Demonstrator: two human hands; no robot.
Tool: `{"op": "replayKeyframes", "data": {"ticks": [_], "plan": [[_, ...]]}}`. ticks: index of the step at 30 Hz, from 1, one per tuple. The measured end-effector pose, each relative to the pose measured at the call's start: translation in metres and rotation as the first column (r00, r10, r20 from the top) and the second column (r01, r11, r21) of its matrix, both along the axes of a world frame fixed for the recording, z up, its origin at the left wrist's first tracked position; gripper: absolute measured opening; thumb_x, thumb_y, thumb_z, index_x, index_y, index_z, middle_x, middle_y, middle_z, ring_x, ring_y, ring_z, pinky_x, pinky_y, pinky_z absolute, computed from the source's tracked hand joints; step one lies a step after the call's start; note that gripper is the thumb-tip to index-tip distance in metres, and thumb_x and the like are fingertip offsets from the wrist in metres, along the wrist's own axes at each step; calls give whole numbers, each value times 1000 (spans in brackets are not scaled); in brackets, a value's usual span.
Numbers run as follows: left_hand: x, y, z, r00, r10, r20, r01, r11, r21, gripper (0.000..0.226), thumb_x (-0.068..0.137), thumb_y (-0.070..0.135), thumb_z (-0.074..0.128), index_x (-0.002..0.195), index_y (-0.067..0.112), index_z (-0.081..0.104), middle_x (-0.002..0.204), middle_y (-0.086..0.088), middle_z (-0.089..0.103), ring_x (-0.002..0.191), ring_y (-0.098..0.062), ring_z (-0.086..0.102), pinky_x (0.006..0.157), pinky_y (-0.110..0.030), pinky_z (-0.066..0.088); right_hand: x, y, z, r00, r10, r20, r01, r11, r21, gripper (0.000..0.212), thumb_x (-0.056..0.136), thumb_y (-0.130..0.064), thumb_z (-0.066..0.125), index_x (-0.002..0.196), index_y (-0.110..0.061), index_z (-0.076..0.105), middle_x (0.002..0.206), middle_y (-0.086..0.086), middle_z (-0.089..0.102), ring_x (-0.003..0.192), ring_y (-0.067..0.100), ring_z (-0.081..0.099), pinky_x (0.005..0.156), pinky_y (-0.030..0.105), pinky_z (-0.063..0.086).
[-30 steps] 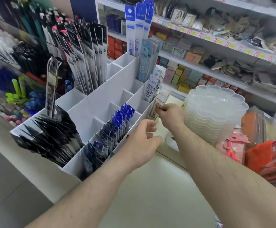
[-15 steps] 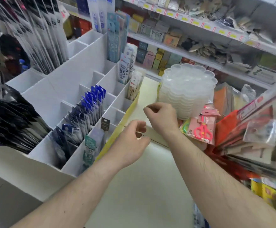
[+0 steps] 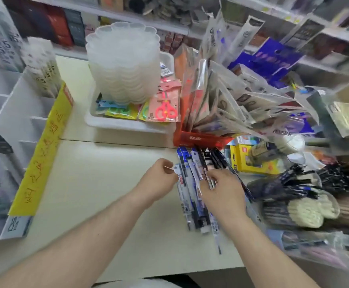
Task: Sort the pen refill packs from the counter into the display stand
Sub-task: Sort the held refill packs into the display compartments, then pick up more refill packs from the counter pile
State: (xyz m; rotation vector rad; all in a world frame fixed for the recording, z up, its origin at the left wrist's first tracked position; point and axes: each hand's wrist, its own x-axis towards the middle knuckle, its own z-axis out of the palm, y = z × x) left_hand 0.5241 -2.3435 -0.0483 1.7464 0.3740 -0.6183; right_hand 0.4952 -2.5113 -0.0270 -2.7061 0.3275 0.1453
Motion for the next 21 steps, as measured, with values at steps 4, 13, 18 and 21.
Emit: {"op": "replayKeyframes", "data": {"ticks": [4, 13, 18, 21], "plan": [[2, -16, -10, 982, 17, -186, -23, 999, -31, 30, 91, 22, 60, 117, 14, 47, 94, -7, 59, 80, -23, 54, 69, -33, 45, -6, -22, 1, 989, -130, -63, 121, 983, -139, 76, 80, -54, 72, 138, -10, 52, 139, 14, 50, 129, 32, 41, 102, 40, 36], [-4, -39, -9, 930, 77, -359, -146, 975, -170, 53, 96, 22, 58, 141, 8, 34, 129, -10, 51, 119, -32, 53, 104, -51, 45, 14, -44, -33, 885, -237, -400, 183, 968, -170, 145, 48, -97, 58, 155, -11, 11, 158, 16, 24, 146, 36, 21, 116, 54, 25], [-5, -37, -10, 929, 88, -361, -172, 963, -209, 39, 95, 21, 59, 130, 11, 45, 113, -2, 56, 110, -26, 56, 104, -51, 45, 19, -41, -33, 880, -214, -425, 162, 974, -156, 140, 51, -95, 59, 156, -16, 11, 157, 19, 27, 143, 39, 24, 115, 50, 23], [-7, -33, -12, 936, 87, -340, -168, 962, -214, 35, 93, 19, 60, 125, 11, 49, 117, -4, 59, 111, -28, 58, 98, -47, 48, 18, -29, -32, 887, -190, -420, 142, 980, -142, 137, 52, -95, 58, 154, -15, 15, 153, 17, 34, 139, 38, 30, 113, 46, 29]]}}
